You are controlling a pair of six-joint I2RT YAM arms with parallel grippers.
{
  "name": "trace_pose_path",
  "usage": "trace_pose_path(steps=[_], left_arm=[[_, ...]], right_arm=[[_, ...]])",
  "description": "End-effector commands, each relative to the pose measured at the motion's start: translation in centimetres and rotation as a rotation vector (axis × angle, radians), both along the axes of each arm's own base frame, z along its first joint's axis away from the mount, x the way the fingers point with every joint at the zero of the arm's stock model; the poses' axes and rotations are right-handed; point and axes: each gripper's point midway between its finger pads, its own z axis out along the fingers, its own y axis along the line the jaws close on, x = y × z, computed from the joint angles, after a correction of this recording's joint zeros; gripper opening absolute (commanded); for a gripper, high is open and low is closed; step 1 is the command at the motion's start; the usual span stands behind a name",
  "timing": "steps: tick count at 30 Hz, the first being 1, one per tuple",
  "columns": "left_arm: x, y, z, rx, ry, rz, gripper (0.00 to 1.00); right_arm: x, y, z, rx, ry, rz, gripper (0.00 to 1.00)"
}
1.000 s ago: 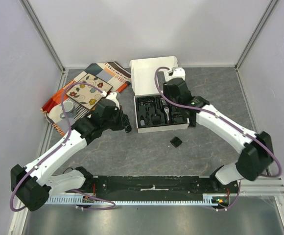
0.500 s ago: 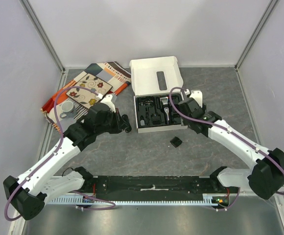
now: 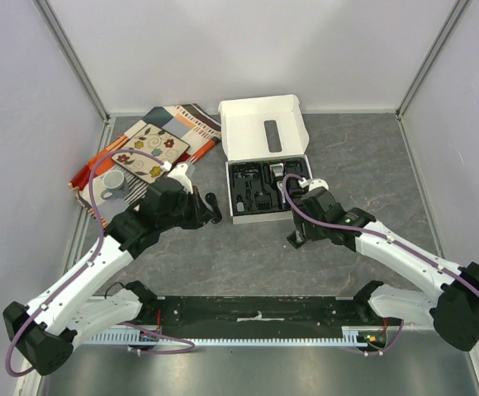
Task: Sort the hair-cutting tools
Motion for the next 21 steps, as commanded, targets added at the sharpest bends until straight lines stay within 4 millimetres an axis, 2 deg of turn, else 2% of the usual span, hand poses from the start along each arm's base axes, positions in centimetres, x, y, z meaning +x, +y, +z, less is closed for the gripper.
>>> trace_pose_path(steps=[1,5,10,14,18,19,21], left_arm=[[-0.4,-0.2,0.0,-0.023,0.004,-0.016,0.08],[-0.6,-0.2,-0.4,-0.021,0.012,-0.019,0.09],[-0.9,-0.2,-0.4,-0.025,0.011,-0.027,0.09],[-1.0,-0.1,-0.4,-0.026,0.009,-0.035,0.09],[-1.1,-0.2,-0.5,-0.025,0.013,-0.037,0.09],[-1.1,-0.2,-0.5,-0.026,0.013,-0.038,0.09],[-1.2,-0.2,-0.8,-0.023,0.018,-0.044,0.09]], right_arm=[[0.1,1.3,-1.2,-0.012,0.025,0.102,0.75],[0.7,1.1,-2.3,-0.054,0.04,0.077,0.75],[1.8,1.4,-1.4,-0.027,0.005,0.021,0.75],[1.7,0.4,-1.2,-0.058,0.004,-0.038,0.74],[2.0,-2.1,-1.2,-0.108,-0.048,-0.207,0.65],[2.1,-2.6,-1.1,-0.112,-0.058,-0.238,0.58],[2.1,-3.2,-1.0,-0.109,-0.081,-0.287,0.5]])
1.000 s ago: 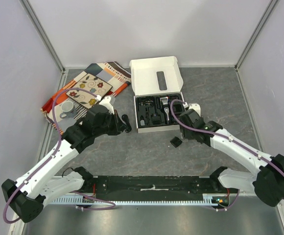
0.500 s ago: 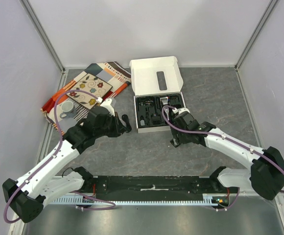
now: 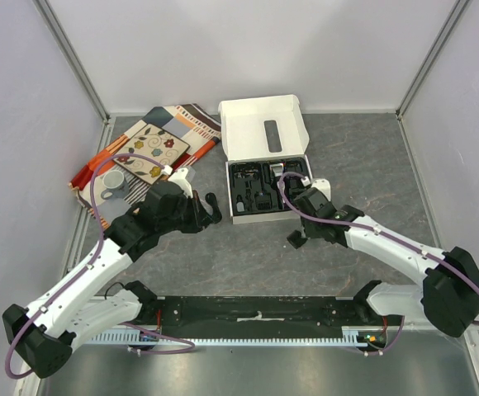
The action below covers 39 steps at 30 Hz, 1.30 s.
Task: Sort the hair-cutting tools
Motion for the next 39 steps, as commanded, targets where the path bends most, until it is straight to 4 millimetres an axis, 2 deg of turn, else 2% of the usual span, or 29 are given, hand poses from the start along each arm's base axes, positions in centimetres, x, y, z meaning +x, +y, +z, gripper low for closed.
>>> trace_pose_path(steps=[1,3,4,6,8,15,20,27,33,39], left_arm=[[-0.3,-0.3,0.2,-0.021,-0.005,-0.022,0.09],[-0.2,-0.3,0.2,-0.015,-0.006,-0.022,0.09],[-0.2,-0.3,0.1,-0.014,-0.005,-0.022,0.09],[-0.1,-0.3,0.1,-0.01,-0.006,-0.023,0.09],[-0.1,-0.3,0.0,-0.007,-0.004,-0.022,0.09],[-0.3,-0.1,-0.2,-0.004,-0.007,-0.023,0.09],[-0.4,0.0,-0.4,-0.004,-0.005,-0.018,0.09],[-0.5,0.2,-0.8,-0.002,-0.002,-0.013,0.09],[-0.7,0.3,-1.0,-0.004,0.002,-0.011,0.09],[-0.9,0.4,-0.8,-0.014,-0.007,-0.01,0.09]], right_arm=[[0.8,-2.0,1.3,-0.008,-0.106,-0.179,0.4],[0.8,-2.0,0.7,-0.02,-0.09,-0.18,0.26],[0.7,-1.8,0.3,-0.021,-0.077,-0.177,0.11],[0.7,-1.8,-0.8,-0.032,-0.054,-0.178,0.0],[0.6,-1.8,-1.7,-0.038,-0.042,-0.186,0.0],[1.6,-1.7,-2.8,-0.046,-0.071,-0.218,0.0],[1.1,-1.4,-4.5,-0.046,-0.037,-0.196,0.0],[1.3,-0.9,-5.8,-0.031,-0.04,-0.157,0.0],[0.4,0.6,-6.7,0.0,0.008,-0.075,0.0],[-1.3,1.8,-7.5,-0.005,0.078,-0.021,0.0]])
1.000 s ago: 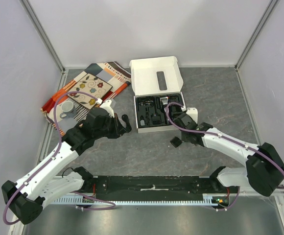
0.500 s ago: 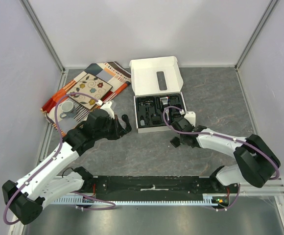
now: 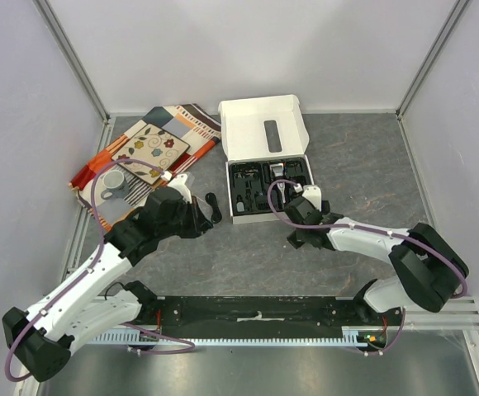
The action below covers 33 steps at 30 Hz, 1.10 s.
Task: Sort the hair-cutting tools
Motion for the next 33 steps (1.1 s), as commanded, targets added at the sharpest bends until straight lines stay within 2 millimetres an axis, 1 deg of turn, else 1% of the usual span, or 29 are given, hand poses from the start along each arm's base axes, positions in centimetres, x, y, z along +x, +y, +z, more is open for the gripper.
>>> trace_pose_path(steps=[1,3,4,14,17,19,24,25,27,28,33], left_arm=[[-0.2,-0.1,0.8,-0.028,-0.028,-0.007,0.09],[-0.2,0.0,1.0,-0.032,-0.033,-0.006,0.09],[-0.3,0.0,0.9,-0.031,-0.031,-0.006,0.09],[-0.9,0.3,1.6,-0.052,-0.042,-0.003,0.09],[-1.0,0.6,1.7,-0.054,-0.05,0.002,0.09],[-1.1,0.7,1.7,-0.05,-0.049,0.005,0.1],[-1.4,1.1,1.9,-0.044,-0.052,0.011,0.1],[-1.4,1.2,1.9,-0.043,-0.055,0.011,0.1],[-1.4,1.4,2.0,-0.039,-0.058,0.015,0.1],[-1.5,1.5,2.0,-0.036,-0.06,0.018,0.09],[-1.6,1.9,2.0,-0.02,-0.061,0.025,0.1]], right_arm=[[-3.4,1.4,-2.4,0.015,0.144,0.08,0.0],[-4.1,1.5,-2.3,0.016,0.154,0.075,0.0],[-4.4,1.9,-2.1,0.021,0.155,0.088,0.0],[-7.0,3.5,0.2,0.032,0.142,0.106,0.0],[-7.6,4.6,0.4,0.045,0.131,0.125,0.0],[-8.1,5.3,0.3,0.044,0.136,0.137,0.0],[-7.8,7.6,0.7,0.031,0.111,0.175,0.0],[-7.8,8.5,0.8,0.031,0.111,0.191,0.0],[-7.6,9.5,1.1,0.027,0.097,0.208,0.0],[-7.5,10.3,1.2,0.022,0.091,0.222,0.0],[-6.7,12.5,1.3,-0.006,0.082,0.265,0.0]])
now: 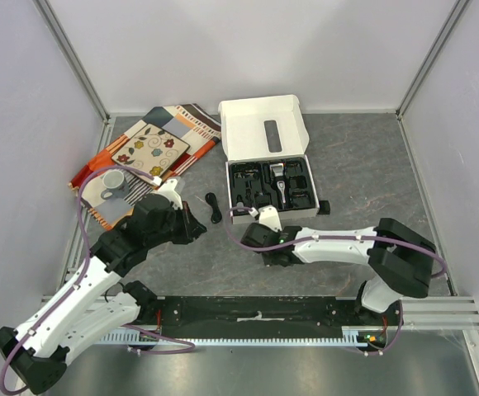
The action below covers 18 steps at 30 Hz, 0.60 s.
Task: Sort the hair-cutting tools
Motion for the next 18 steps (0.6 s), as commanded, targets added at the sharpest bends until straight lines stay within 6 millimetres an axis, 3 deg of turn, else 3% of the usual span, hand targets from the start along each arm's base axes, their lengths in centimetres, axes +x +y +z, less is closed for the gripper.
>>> trace_pose_path(steps=[1,13,18], left_arm=[[0.0,0.5,0.7,0.005,-0.018,0.019,0.1],[0.1,0.9,0.3,0.03,-0.016,0.03,0.1],[0.1,0.8,0.7,0.019,-0.021,0.03,0.1]], right_arm=[[1.4,2.7,0.8,0.005,-0.039,0.021,0.0],[3.0,6.2,1.8,-0.003,-0.07,0.112,0.01],[1.4,7.3,4.0,0.047,-0.018,0.236,0.08]])
